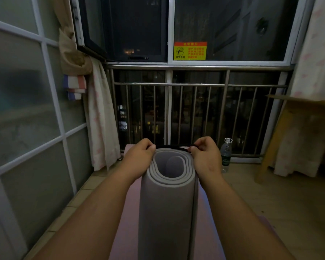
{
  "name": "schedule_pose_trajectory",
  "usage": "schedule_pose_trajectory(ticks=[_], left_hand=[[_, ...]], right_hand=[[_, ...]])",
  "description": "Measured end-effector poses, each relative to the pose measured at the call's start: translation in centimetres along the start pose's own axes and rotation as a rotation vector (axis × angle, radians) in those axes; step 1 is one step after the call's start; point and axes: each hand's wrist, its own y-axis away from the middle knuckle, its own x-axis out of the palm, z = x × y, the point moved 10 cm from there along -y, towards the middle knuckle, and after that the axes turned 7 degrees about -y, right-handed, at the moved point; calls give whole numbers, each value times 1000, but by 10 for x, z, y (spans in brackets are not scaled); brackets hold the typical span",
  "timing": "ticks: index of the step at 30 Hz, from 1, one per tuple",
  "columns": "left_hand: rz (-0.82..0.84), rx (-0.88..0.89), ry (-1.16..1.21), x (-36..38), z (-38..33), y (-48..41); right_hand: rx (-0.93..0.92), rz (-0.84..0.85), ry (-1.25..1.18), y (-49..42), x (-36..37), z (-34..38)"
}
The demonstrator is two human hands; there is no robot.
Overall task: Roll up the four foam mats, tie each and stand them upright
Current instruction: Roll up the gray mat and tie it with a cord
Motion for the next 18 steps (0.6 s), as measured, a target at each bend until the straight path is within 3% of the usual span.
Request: schedule_pose_trajectory(ticks=[18], left_hand=[[133, 4, 81, 12, 1, 3]], right_hand=[[162, -5, 75, 2, 2, -19]])
